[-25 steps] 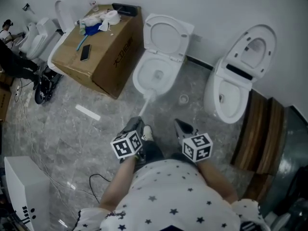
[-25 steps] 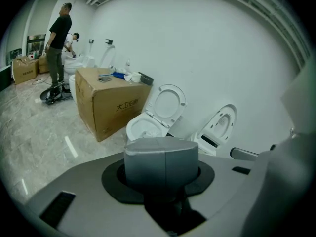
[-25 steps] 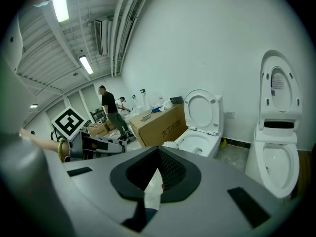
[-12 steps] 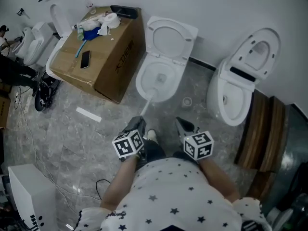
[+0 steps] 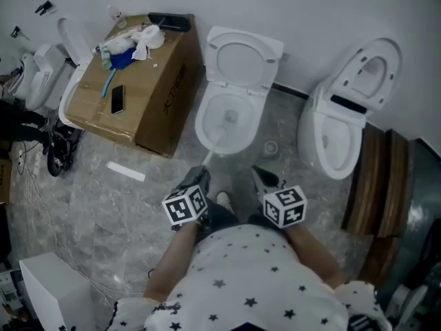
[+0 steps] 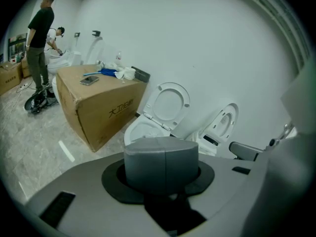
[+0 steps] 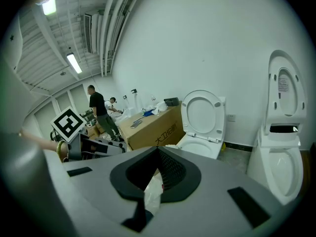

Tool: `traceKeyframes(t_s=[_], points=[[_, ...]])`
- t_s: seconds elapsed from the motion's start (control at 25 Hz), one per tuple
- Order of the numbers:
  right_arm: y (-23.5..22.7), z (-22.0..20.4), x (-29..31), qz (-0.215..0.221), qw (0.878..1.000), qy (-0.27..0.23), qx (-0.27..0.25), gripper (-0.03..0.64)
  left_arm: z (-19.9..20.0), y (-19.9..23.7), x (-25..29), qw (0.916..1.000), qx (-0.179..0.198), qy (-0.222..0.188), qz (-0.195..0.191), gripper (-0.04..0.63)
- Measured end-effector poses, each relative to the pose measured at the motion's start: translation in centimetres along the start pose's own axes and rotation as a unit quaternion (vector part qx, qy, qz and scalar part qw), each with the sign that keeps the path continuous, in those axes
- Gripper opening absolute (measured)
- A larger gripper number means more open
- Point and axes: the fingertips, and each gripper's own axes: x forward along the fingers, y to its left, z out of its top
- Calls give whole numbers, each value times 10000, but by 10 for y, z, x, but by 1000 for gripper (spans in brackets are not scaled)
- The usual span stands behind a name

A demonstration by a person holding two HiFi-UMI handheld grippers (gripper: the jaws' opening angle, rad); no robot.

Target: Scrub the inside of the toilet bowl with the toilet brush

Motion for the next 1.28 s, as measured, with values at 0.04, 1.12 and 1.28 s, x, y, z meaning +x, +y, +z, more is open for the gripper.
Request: traceKeyframes(t_s=[0.04, 1.12, 1.28], points=[[0, 3, 5, -24, 10000, -11, 10, 6, 4, 2, 3, 10000, 34, 21, -20, 156], [-14, 15, 62, -455, 9988, 162, 109, 6, 67, 28, 73, 9985, 271, 371, -306, 156], [-28, 19, 74, -446, 9986, 222, 182, 6, 78, 27, 92, 9987, 214, 398, -217, 156]])
